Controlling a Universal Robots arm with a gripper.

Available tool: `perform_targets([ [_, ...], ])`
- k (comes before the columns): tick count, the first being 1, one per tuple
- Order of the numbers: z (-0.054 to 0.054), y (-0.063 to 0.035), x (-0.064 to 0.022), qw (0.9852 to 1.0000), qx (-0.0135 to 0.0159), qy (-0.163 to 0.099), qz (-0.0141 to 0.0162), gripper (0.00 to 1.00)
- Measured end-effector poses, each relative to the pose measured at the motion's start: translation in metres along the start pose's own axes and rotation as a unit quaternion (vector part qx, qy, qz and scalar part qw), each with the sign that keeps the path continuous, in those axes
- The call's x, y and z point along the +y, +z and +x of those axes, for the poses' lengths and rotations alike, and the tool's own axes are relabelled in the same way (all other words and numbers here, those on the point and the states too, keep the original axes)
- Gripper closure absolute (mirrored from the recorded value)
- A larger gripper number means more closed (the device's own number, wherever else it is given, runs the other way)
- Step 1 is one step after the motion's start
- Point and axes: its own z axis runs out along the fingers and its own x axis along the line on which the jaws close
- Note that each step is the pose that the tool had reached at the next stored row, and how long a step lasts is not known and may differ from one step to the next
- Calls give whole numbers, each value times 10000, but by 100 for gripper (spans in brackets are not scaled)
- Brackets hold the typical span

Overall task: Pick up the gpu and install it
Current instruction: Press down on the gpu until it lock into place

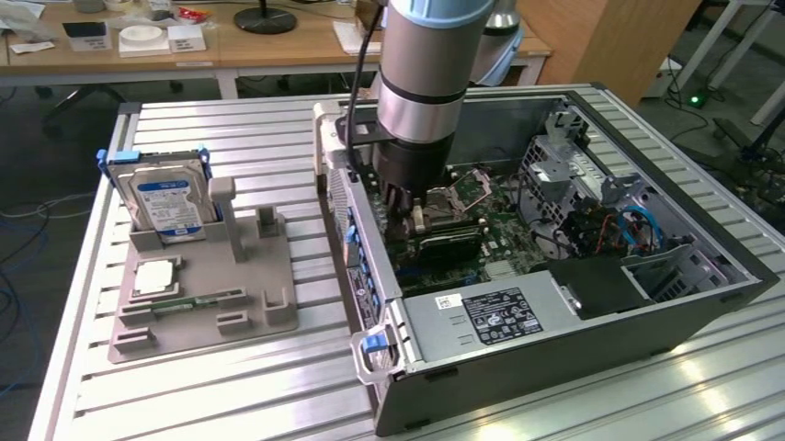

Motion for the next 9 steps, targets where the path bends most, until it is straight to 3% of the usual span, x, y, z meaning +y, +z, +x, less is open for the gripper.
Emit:
perform_targets([
  [9, -1, 91, 2, 10000, 9, -22, -16, 90],
])
